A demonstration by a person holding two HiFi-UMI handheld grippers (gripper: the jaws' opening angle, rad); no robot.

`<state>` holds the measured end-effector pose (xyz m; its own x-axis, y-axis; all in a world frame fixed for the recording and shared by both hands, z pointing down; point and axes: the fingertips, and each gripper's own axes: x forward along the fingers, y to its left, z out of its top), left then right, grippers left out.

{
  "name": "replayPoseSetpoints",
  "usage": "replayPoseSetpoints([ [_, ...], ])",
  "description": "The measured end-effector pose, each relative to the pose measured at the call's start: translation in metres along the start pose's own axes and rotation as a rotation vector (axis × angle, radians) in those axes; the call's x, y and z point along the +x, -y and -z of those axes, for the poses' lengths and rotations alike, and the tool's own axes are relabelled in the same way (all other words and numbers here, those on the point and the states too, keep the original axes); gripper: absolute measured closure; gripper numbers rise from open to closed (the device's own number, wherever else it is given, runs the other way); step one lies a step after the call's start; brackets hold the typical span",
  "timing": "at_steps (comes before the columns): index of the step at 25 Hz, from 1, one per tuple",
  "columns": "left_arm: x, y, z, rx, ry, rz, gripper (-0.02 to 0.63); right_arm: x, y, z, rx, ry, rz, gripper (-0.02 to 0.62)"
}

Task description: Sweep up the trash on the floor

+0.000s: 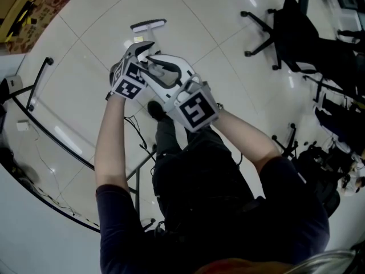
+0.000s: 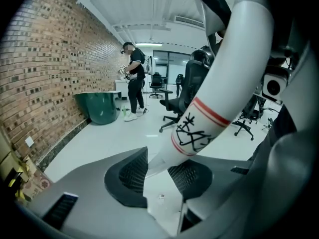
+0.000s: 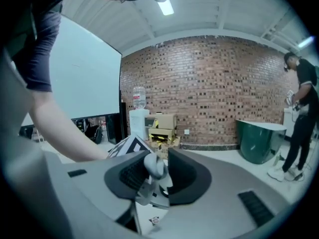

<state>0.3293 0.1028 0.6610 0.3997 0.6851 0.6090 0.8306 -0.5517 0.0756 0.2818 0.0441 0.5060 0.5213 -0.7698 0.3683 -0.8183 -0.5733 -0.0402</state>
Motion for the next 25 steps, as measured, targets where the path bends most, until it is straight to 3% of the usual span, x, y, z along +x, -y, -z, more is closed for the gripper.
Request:
replayPoseSetpoints([
  [13,-0.036,0.013,0.013,0.036,-0.046,0.054,0.494,0.001,-0.033,-0.015,0.051,-0.013,-0.01,0.465],
  [25,-0.063,0.015,0.023,0.046,-0.076,0.049,0.494,0.005,-0.056,-0.029,0.076,0.02,-0.049,0.463],
])
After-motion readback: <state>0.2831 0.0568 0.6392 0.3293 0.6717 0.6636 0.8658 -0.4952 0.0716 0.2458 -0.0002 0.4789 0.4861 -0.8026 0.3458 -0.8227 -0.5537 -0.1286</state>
